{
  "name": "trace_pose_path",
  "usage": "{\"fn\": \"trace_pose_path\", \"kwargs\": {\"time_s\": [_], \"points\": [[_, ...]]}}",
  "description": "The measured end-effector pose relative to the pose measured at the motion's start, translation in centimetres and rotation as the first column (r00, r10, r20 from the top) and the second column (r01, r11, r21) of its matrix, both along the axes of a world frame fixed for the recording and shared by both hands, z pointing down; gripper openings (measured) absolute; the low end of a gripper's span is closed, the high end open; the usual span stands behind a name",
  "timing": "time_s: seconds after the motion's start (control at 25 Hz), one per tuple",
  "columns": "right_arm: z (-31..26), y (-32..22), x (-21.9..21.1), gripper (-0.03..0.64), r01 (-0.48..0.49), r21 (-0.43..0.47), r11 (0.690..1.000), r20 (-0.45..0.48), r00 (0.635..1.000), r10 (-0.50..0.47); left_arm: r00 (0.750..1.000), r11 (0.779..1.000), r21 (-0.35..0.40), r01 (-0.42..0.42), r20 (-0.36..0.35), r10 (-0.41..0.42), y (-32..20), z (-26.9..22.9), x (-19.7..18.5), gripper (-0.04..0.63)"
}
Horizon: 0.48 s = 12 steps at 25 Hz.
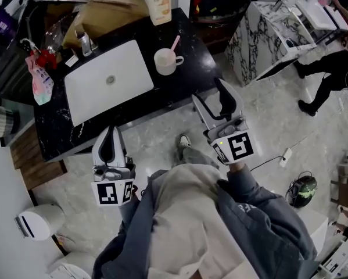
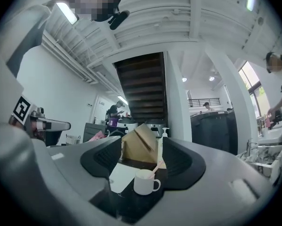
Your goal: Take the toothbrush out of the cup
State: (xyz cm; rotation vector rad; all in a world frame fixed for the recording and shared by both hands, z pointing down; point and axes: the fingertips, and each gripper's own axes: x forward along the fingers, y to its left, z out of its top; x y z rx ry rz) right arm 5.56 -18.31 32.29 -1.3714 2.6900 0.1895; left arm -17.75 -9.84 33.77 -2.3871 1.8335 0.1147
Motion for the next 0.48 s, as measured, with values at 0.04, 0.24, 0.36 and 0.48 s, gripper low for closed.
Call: {"fn": "trace_pose_path", "kwargs": {"time_s": [0.04, 0.24, 0.36, 0.48], "points": [[0.1, -0.9, 0.2, 0.256, 0.008, -0.004, 1.0, 0.004, 1.0, -0.008, 1.0, 1.0, 0.001, 0.003, 0.002, -0.003, -0.9, -0.1, 0.4, 0.058], [0.9, -4.6, 1.0, 0.256, 0.037, -0.035, 0.999, 0.028, 0.999, -0.036, 1.0, 1.0, -0.016, 0.017, 0.002, -0.017, -3.8, 0.1, 2.1, 0.058], [1.6, -6.5, 0.9, 0.255, 0.043, -0.053, 0.998, 0.044, 0.998, -0.041, 1.0, 0.999, -0.026, 0.019, 0.003, -0.019, -4.9, 0.4, 2.6, 0.058], [2.2, -7.8, 0.7, 0.256, 0.04, -0.079, 0.996, 0.064, 0.997, -0.035, 1.0, 0.999, -0.033, 0.027, -0.004, -0.028, -5.6, 0.7, 2.3, 0.058]]}}
